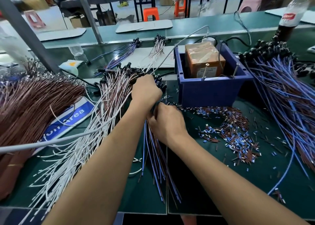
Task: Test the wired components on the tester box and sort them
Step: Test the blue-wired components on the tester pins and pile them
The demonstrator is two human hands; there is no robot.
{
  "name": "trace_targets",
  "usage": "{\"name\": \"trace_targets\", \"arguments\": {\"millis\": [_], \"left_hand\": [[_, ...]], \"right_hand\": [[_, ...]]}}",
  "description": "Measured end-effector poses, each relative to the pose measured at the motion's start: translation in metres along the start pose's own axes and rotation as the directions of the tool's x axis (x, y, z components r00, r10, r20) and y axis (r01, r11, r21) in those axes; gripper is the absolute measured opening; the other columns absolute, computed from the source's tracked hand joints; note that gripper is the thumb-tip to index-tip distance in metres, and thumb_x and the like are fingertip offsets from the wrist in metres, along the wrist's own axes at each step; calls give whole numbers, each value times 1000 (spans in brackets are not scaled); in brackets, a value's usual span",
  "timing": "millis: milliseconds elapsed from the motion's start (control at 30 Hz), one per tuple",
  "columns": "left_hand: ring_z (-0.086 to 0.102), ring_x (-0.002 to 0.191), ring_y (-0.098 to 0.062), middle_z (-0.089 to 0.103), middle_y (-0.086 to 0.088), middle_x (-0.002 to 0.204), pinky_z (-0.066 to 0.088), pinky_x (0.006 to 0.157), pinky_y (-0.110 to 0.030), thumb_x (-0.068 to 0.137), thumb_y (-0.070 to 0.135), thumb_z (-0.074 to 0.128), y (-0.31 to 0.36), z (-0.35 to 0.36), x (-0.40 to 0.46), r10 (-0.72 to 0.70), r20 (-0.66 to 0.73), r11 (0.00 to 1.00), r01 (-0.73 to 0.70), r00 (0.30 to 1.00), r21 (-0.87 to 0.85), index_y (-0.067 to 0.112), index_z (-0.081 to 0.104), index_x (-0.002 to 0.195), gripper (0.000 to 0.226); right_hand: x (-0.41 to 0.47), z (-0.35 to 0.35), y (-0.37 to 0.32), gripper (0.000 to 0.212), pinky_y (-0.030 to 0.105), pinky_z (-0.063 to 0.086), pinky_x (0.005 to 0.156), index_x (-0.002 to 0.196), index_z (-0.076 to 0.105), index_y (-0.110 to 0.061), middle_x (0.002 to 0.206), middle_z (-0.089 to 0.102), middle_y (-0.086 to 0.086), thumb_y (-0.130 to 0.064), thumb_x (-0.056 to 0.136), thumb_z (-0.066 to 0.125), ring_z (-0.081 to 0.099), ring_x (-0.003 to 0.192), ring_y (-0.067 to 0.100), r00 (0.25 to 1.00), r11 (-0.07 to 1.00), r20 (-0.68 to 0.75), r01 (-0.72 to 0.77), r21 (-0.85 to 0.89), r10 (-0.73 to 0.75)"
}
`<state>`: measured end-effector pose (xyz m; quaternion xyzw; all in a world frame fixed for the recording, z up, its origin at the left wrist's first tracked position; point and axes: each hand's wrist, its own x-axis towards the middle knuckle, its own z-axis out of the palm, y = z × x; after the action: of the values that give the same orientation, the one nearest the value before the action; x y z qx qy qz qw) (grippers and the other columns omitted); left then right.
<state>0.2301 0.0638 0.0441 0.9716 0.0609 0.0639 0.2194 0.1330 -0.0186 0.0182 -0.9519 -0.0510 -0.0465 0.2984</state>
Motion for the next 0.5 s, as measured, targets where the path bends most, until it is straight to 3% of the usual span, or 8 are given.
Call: {"name": "trace_targets", "arguments": {"millis": [133,233,367,433,500], "left_hand": [[66,98,-34,70,-13,99,41,72,-31,81,17,78,-4,7,-2,-35,-59,994,29,998,-104,9,67,96,20],[66,99,-28,73,-9,100,40,75,-26,82,19,78,-8,8,-3,-89,-97,978,68,991,-197,15,73,95,15],[63,88,-29,72,-6,87,39,71,-25,82,10,65,-6,1,-3,-138,-93,949,105,986,-298,12,77,92,16],[60,81,-28,70,-8,86,43,70,-29,88,10,63,-2,-5,0,-176,-58,887,133,983,-441,12,73,89,11],[56,71,-22,65,-9,88,48,65,-31,98,8,55,4,-12,-3,-192,19,718,153,981,-679,13,66,94,12]], "right_hand": [[0,-2,3,22,36,40,65,94,61,-12,96,72,17,-29,102,50,68,90,40,1000,1000,9,13,-23,-13],[2,-2,9,24,35,45,69,100,67,-12,95,72,16,-28,103,49,68,90,38,999,1000,38,-13,26,12],[5,-1,10,33,39,55,78,87,61,-10,88,73,18,-34,105,49,69,88,37,999,997,21,-29,69,28],[4,-1,9,40,42,54,79,87,62,-9,89,72,18,-42,106,49,67,88,38,999,996,11,-36,79,35],[3,-1,10,42,44,55,79,86,62,-12,83,72,15,-47,106,49,67,83,38,998,986,40,-50,159,44]]}}
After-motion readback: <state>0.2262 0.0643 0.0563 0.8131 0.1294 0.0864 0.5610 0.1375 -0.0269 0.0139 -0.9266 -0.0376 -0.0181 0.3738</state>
